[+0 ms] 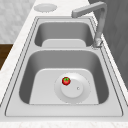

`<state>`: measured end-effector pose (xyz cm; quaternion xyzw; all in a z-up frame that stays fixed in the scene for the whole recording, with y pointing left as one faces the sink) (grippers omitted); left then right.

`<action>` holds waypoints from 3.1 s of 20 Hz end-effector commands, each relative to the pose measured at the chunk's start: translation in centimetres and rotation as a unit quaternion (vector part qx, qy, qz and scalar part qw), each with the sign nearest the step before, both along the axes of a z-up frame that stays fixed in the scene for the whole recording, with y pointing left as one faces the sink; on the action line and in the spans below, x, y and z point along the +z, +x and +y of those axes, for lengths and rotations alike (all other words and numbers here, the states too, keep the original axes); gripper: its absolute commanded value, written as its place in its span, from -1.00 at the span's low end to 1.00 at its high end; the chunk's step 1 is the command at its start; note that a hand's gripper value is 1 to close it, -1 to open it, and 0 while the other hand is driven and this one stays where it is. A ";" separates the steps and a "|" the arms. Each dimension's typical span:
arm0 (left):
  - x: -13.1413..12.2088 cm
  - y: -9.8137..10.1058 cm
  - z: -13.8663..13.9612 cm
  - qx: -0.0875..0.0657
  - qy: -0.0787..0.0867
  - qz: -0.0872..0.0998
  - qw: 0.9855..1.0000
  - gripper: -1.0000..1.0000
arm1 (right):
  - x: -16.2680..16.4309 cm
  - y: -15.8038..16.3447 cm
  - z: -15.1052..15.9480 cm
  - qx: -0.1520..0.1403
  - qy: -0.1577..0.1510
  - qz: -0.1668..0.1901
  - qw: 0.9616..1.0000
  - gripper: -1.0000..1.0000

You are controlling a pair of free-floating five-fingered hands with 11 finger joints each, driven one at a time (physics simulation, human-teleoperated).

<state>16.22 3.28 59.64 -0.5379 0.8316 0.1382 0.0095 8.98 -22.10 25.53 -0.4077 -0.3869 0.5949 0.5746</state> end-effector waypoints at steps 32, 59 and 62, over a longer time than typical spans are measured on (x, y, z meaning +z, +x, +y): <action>-1.7 -18.9 16.7 -0.182 0.009 -0.003 0.983 1.00 | 0.0 0.0 0.0 0.000 0.000 0.000 1.000 0.00; -2.3 -27.3 31.5 -0.317 0.008 0.005 0.949 1.00 | 0.0 0.0 0.0 0.000 0.000 0.000 1.000 0.00; -2.2 -27.4 32.8 -0.343 0.008 0.005 0.939 1.00 | 0.0 0.0 0.0 0.000 0.000 0.000 1.000 0.00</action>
